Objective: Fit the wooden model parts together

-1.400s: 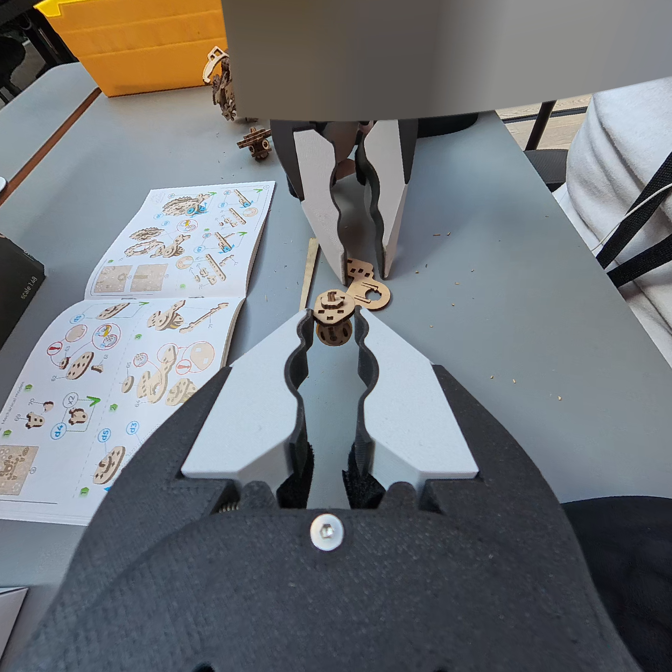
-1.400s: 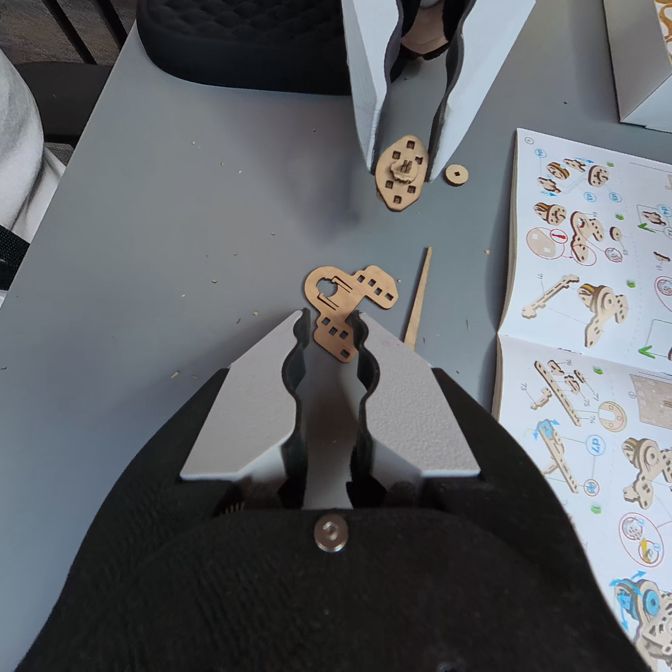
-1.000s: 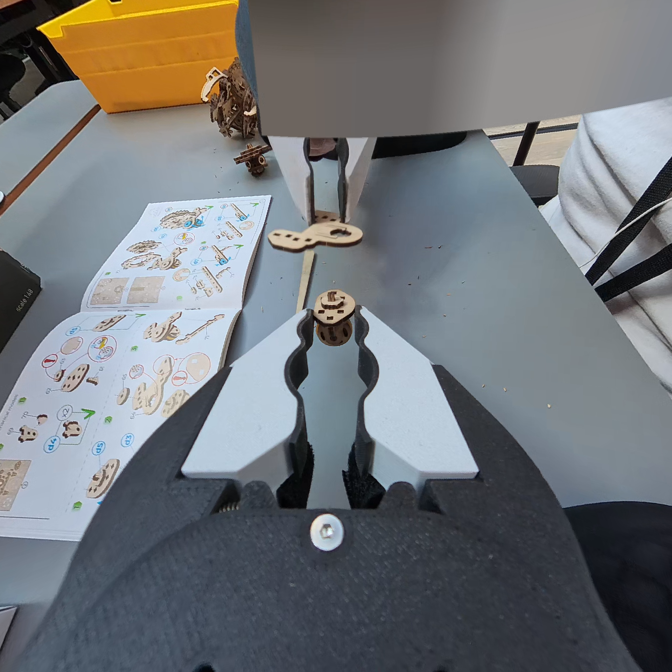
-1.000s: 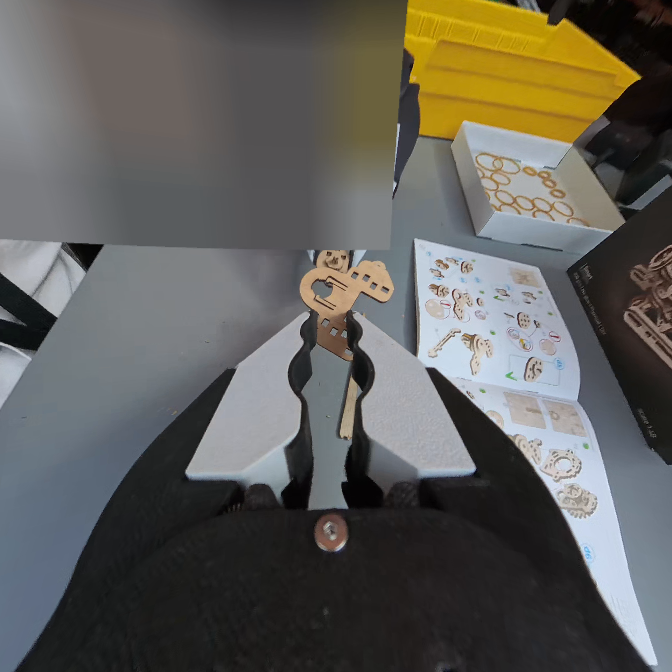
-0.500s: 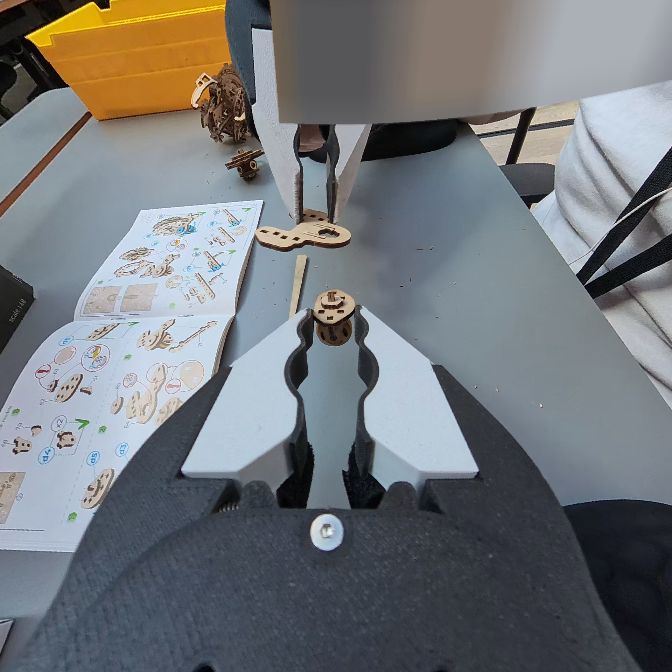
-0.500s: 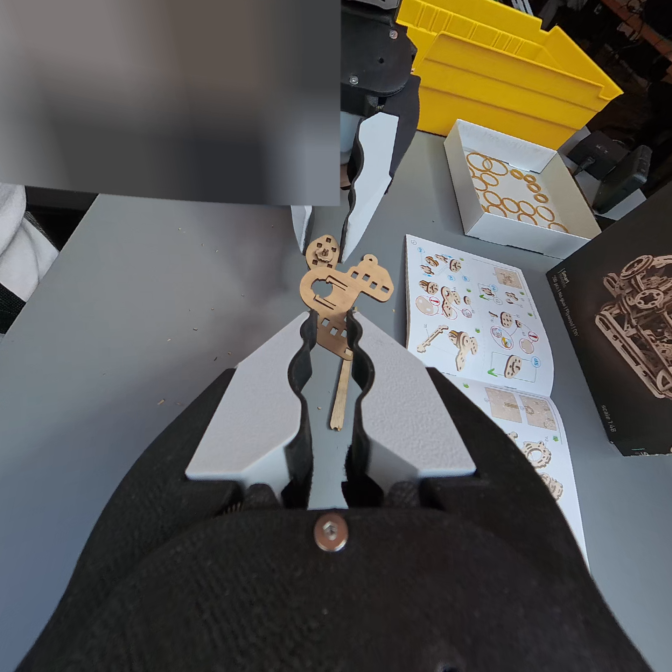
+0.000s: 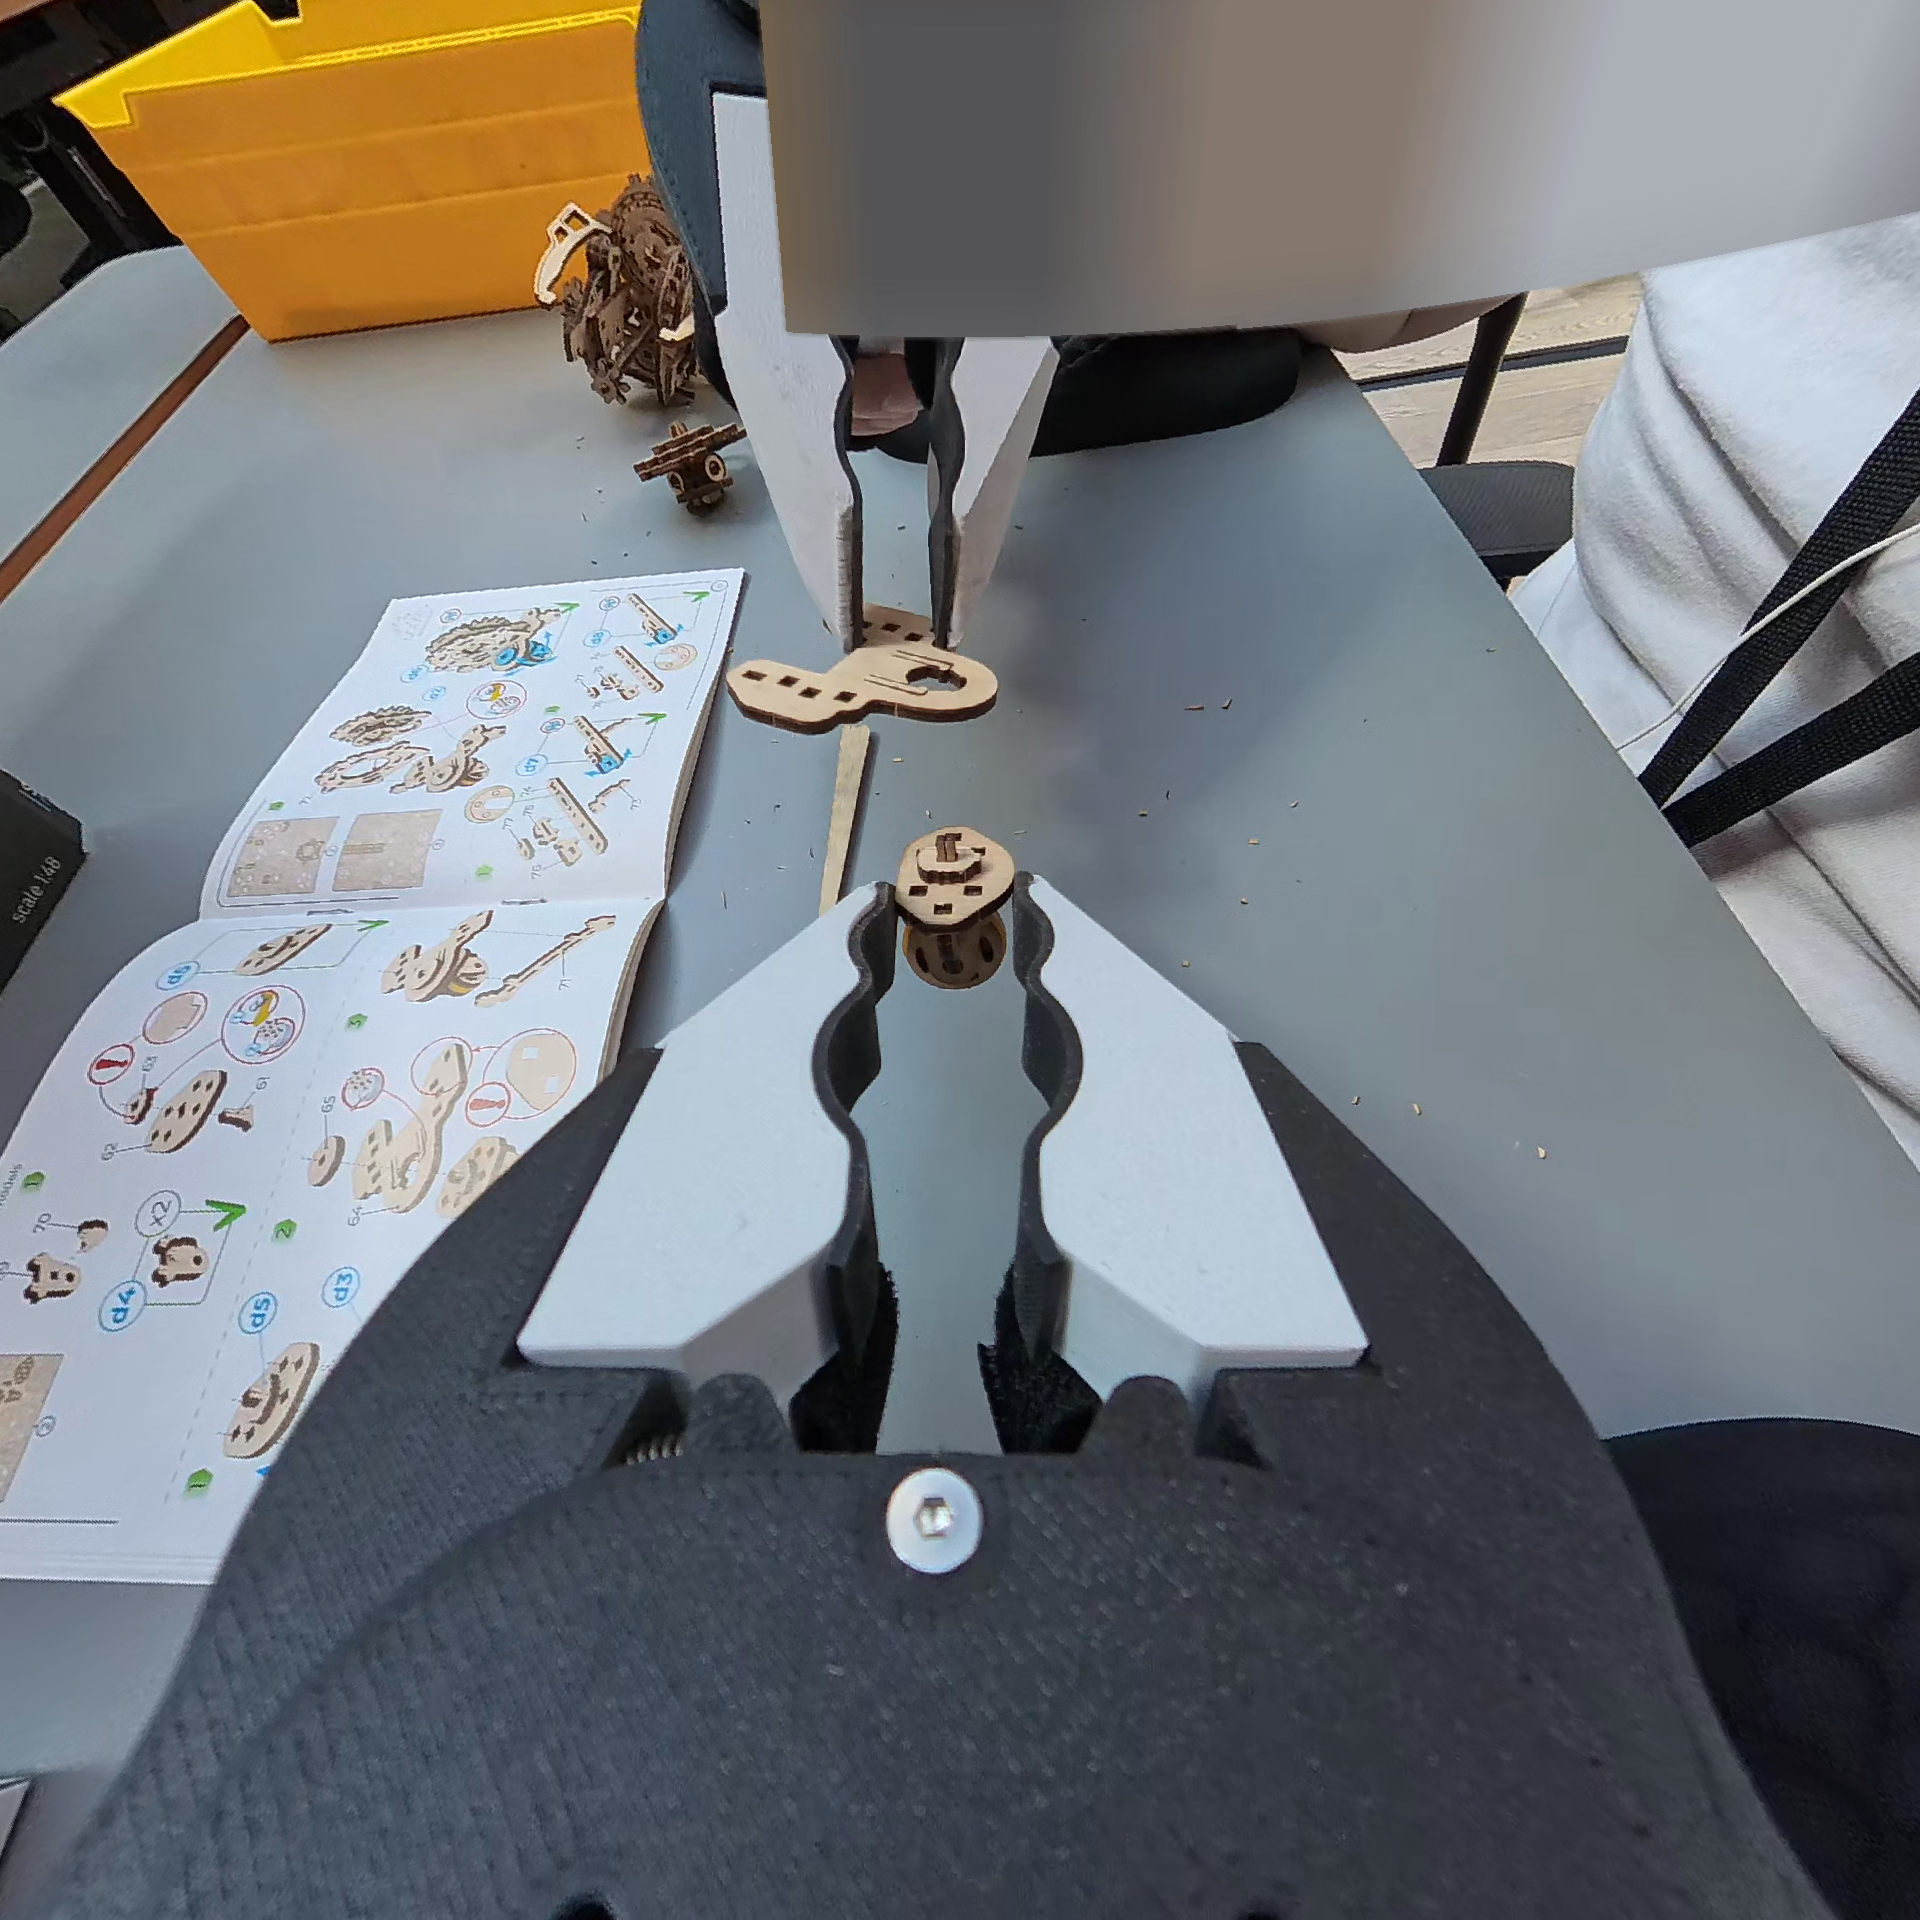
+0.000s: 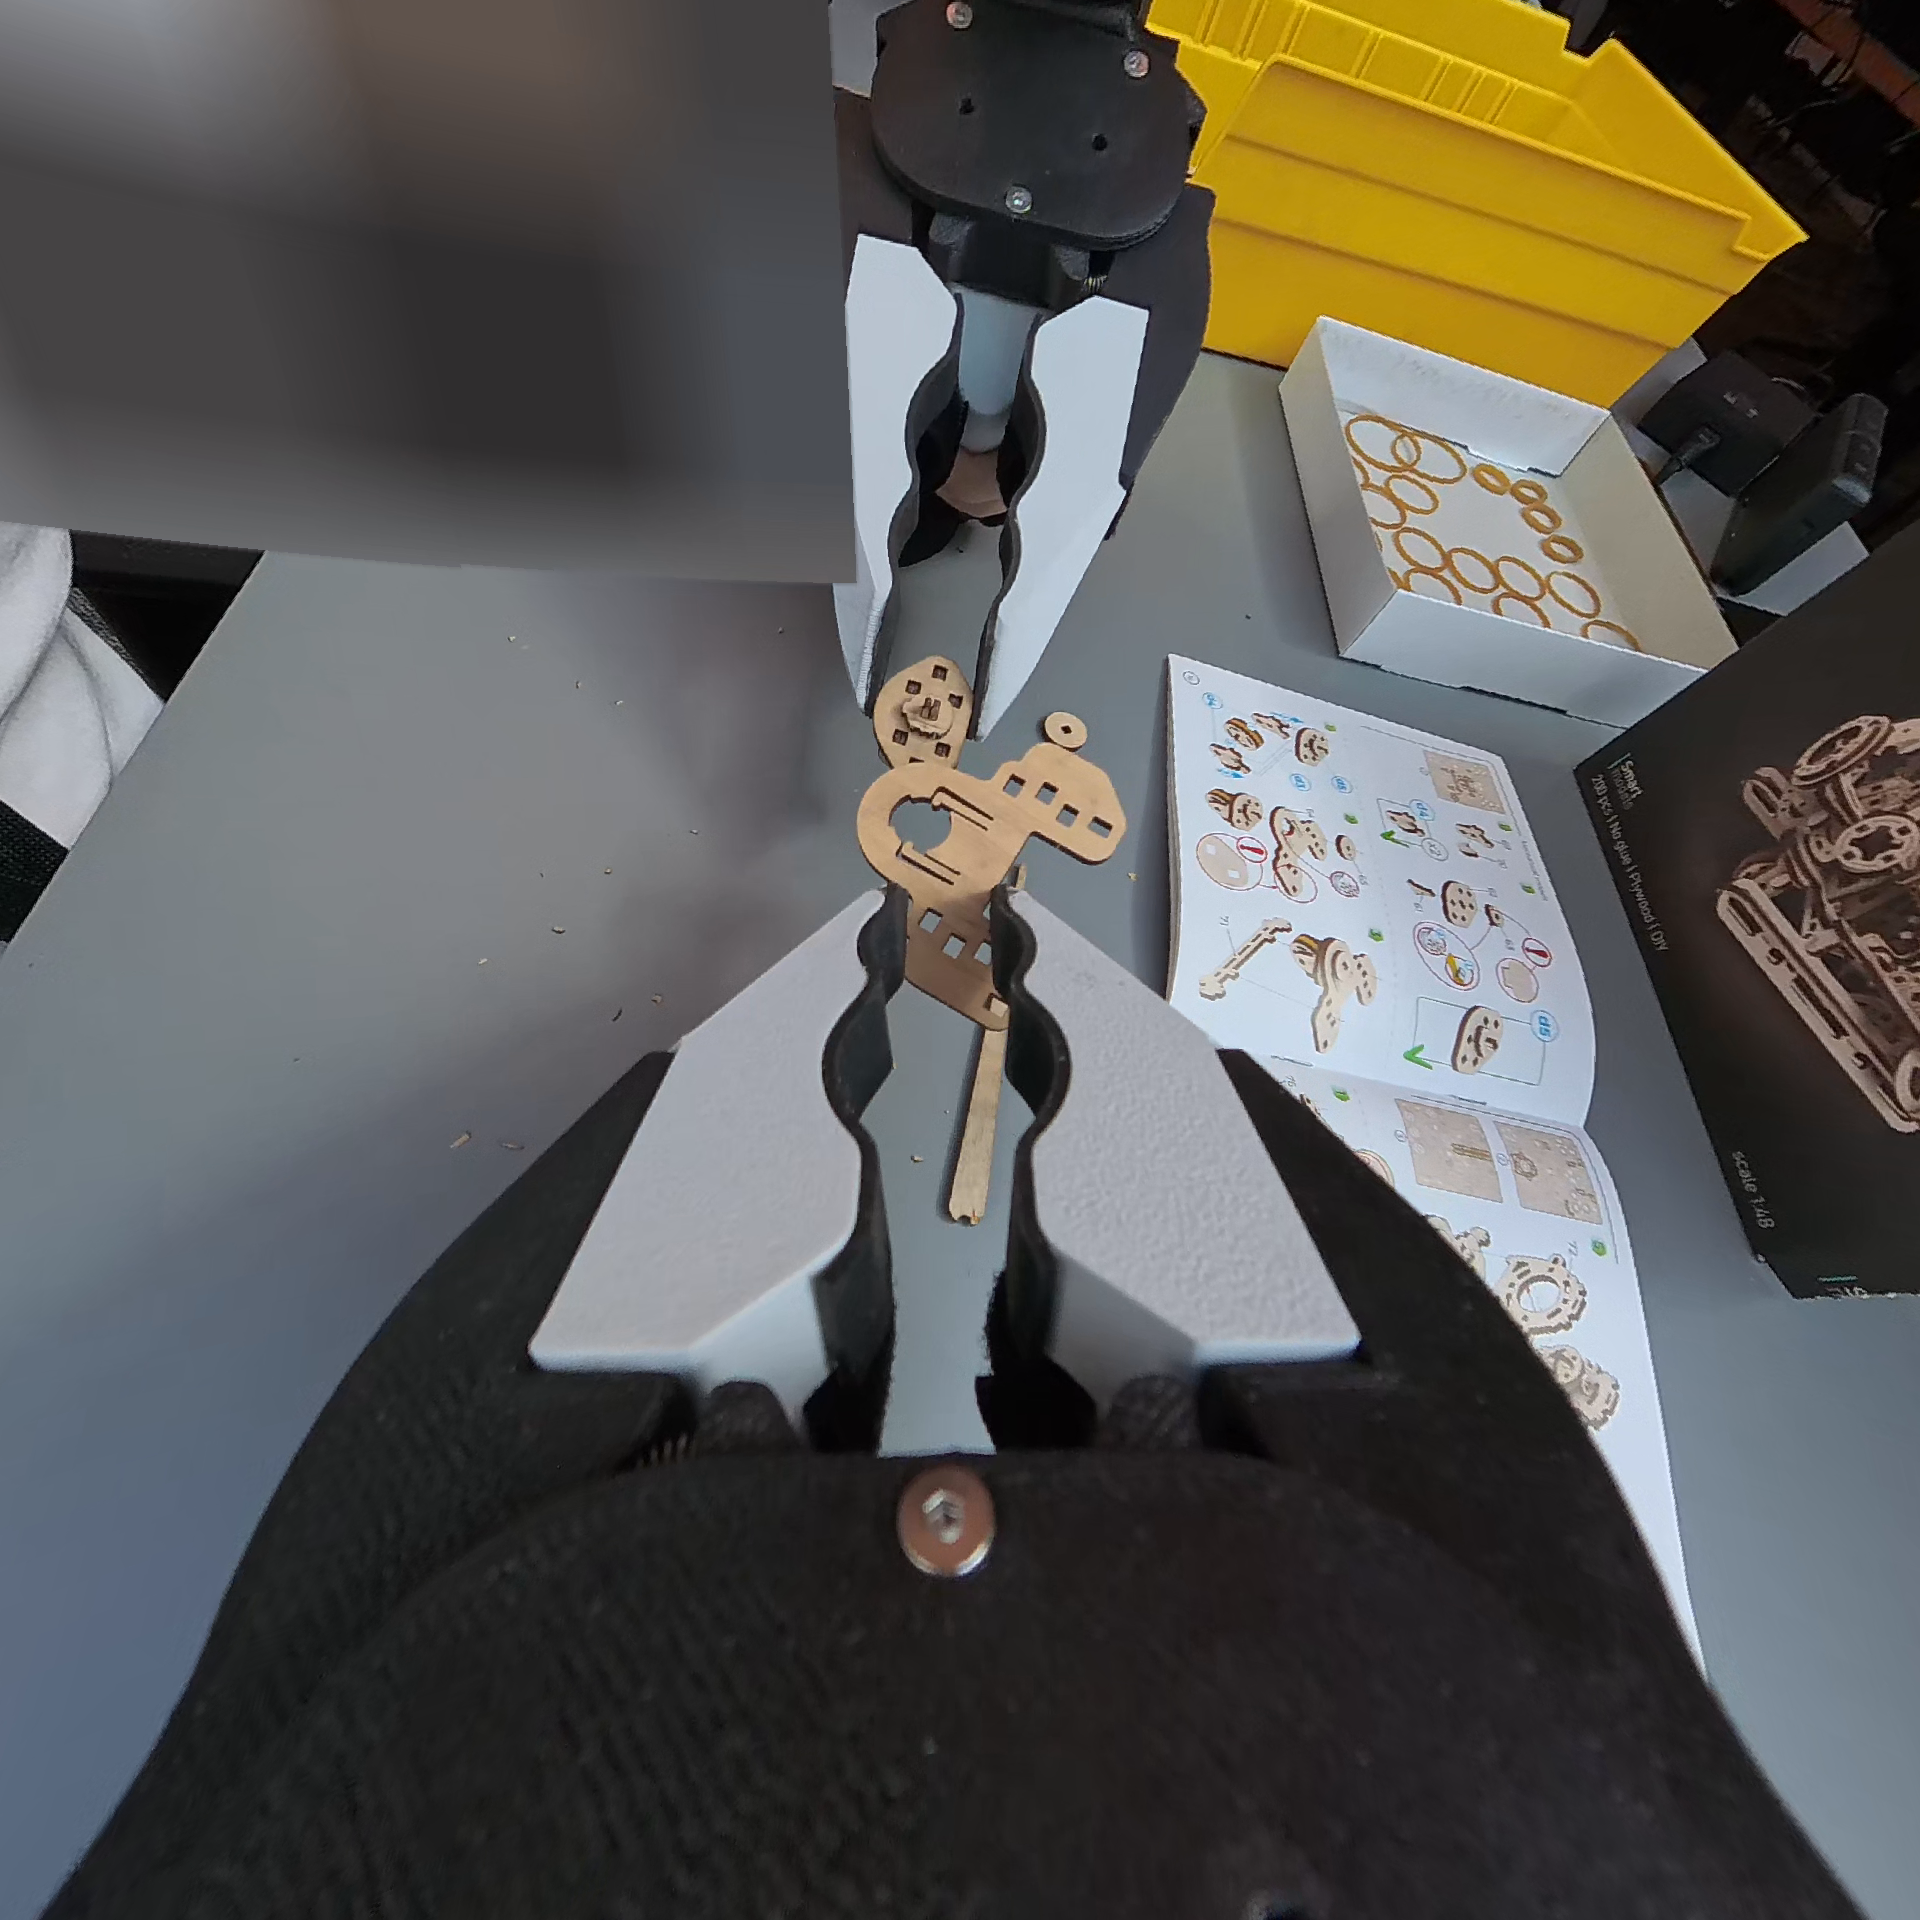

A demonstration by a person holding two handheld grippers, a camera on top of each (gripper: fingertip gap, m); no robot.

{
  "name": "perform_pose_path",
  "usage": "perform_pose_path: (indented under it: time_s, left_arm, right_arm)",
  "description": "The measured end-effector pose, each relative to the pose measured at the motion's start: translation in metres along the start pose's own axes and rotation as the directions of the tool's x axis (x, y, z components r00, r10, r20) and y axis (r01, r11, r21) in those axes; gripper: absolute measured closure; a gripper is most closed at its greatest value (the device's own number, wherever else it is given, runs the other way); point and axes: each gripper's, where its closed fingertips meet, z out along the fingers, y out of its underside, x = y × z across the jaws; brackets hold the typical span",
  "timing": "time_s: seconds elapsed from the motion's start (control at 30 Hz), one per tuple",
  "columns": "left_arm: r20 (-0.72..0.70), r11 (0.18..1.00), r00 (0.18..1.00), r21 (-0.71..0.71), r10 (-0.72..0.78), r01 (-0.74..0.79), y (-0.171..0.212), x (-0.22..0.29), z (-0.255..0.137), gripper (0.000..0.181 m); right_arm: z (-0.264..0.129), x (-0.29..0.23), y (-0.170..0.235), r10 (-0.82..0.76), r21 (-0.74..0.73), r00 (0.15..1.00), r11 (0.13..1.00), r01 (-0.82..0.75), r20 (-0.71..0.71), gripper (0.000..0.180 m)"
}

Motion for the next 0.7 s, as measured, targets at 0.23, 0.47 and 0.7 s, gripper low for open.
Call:
perform_pose_path:
  time_s: [0.23, 0.47, 0.7]
  left_arm:
    - [-0.004, 1.000, 1.000, -0.001, 0.000, 0.000, 0.000, 0.001, 0.000, 0.160]
    - [-0.011, 1.000, 1.000, -0.008, 0.002, -0.003, 0.001, 0.002, 0.001, 0.160]
    - [-0.033, 0.999, 0.999, 0.011, 0.038, -0.038, -0.009, 0.012, 0.007, 0.160]
  right_arm:
    - [0.000, -0.001, 0.001, 0.001, -0.003, 1.000, 1.000, -0.001, 0.003, 0.165]
    - [0.002, -0.003, -0.001, -0.002, 0.007, 1.000, 1.000, 0.002, 0.009, 0.165]
    - [0.012, -0.016, -0.018, -0.061, 0.054, 0.996, 0.997, 0.057, 0.068, 0.165]
